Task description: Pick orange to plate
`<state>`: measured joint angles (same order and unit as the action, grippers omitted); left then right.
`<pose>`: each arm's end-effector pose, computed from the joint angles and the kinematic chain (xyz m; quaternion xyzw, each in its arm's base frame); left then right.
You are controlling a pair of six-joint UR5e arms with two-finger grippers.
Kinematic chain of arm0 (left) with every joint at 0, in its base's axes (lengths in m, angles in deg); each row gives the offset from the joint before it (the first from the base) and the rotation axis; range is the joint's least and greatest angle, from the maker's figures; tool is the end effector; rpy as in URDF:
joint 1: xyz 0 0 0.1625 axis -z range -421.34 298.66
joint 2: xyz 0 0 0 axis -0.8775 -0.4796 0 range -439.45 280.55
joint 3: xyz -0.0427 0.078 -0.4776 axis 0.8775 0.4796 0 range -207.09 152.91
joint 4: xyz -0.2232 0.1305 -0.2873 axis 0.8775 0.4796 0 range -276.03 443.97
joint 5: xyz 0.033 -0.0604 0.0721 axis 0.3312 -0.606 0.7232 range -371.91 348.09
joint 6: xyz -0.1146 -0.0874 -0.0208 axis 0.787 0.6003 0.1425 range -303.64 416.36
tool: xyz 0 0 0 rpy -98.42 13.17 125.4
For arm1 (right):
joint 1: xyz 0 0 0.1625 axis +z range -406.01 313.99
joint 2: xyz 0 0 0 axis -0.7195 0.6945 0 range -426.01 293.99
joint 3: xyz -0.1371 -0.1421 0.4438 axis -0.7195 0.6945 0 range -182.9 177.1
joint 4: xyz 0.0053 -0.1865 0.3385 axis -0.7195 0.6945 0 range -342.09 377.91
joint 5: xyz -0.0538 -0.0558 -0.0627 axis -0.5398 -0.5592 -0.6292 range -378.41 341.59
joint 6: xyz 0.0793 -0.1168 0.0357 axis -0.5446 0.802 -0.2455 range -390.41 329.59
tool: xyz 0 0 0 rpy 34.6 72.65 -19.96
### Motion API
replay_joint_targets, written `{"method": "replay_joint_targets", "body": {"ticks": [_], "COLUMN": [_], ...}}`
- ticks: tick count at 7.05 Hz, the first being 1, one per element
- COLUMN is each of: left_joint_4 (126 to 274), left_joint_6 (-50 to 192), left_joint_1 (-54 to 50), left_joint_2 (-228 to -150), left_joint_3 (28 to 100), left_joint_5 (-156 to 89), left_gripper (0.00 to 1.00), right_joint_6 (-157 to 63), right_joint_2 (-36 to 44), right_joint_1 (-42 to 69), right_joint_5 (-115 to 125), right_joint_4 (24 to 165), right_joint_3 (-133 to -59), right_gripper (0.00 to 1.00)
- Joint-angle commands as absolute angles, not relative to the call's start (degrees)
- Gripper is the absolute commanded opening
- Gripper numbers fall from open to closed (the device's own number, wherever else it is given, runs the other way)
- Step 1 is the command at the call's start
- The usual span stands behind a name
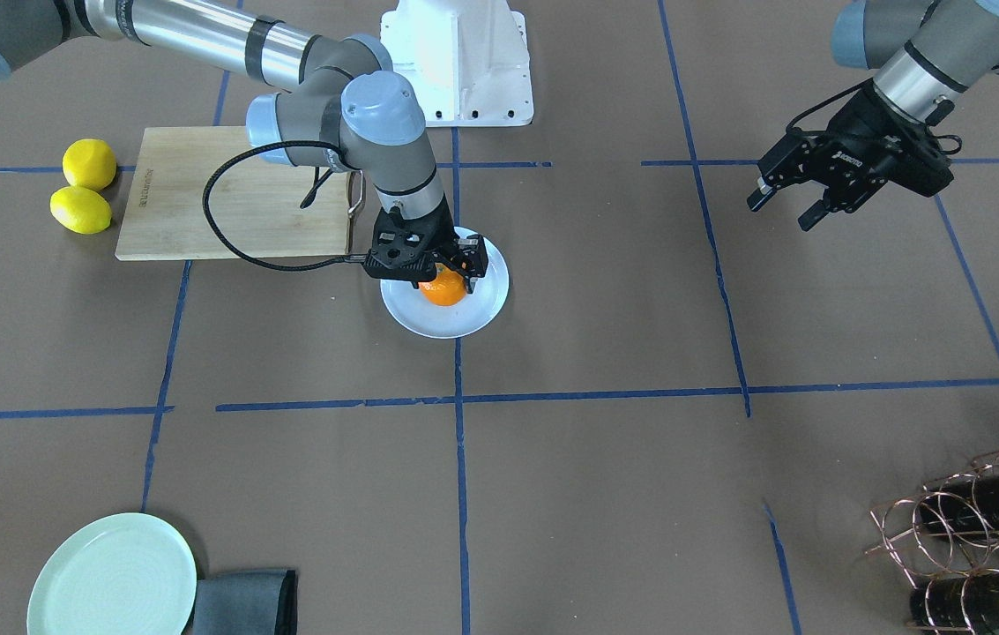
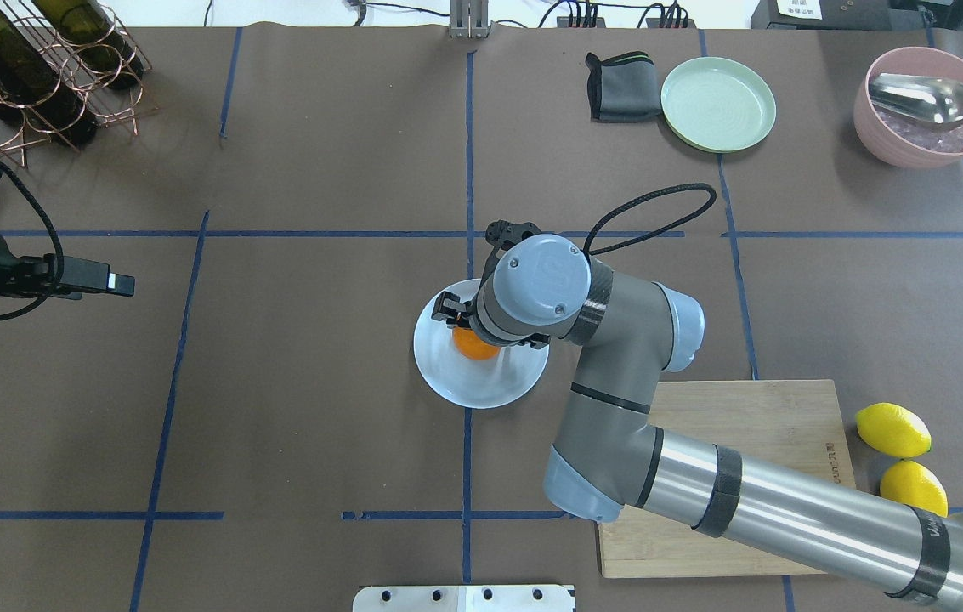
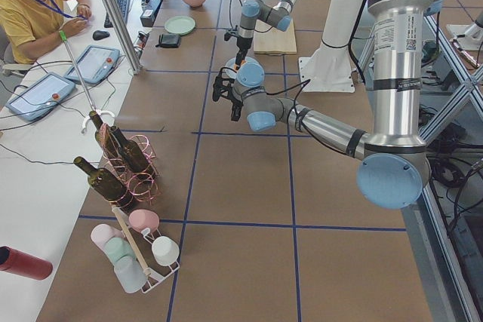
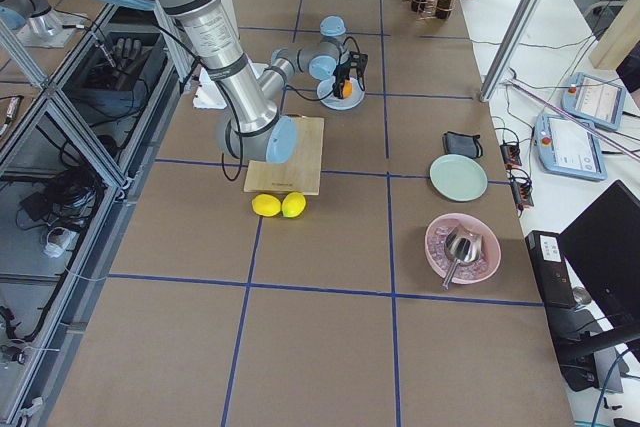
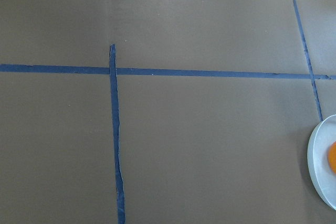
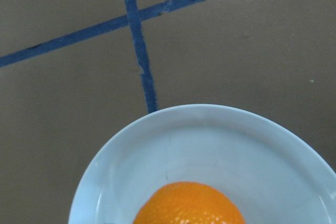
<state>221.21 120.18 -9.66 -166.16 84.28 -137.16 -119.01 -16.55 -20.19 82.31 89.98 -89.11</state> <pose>0.2507 -0.3967 0.4940 0.1250 0.5604 -0.0176 0.8186 -0.6565 -0.4359 0.3160 0.0269 -0.4639 0.1451 0.8735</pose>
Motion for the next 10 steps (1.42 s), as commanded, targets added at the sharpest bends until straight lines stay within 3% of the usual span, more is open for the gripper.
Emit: {"method": "replay_joint_targets", "body": {"ticks": [1, 3, 5, 7, 9, 10], "left_joint_4": [221.3, 221.2, 221.2, 220.5, 217.9, 211.0], "left_joint_6": [120.0, 111.1, 96.6, 82.1, 67.0, 60.9], "left_joint_1": [-9.7, -9.4, -3.5, 3.8, 14.8, 18.8], "left_joint_2": [-165.6, -162.5, -161.3, -161.3, -161.5, -161.9], "left_joint_3": [84.4, 83.9, 79.1, 73.4, 67.2, 67.6], "left_joint_5": [-137.2, -137.2, -137.2, -140.3, -147.4, -147.7], "left_gripper": [0.91, 0.91, 0.91, 0.91, 0.90, 0.90], "right_joint_6": [-118.9, -116.2, -103.9, -78.6, -49.1, -39.2], "right_joint_2": [-12.6, -3.5, 8.0, 20.0, 25.2, 25.4], "right_joint_1": [-18.1, -7.4, 5.4, 20.4, 31.7, 36.9], "right_joint_5": [85.4, 98.8, 111.4, 120.1, 120.2, 120.2], "right_joint_4": [90.1, 90.2, 90.1, 90.3, 99.0, 103.5], "right_joint_3": [-96.0, -107.1, -112.4, -111.5, -106.1, -104.2], "right_gripper": [1.00, 1.00, 1.00, 1.00, 1.00, 1.00]}}
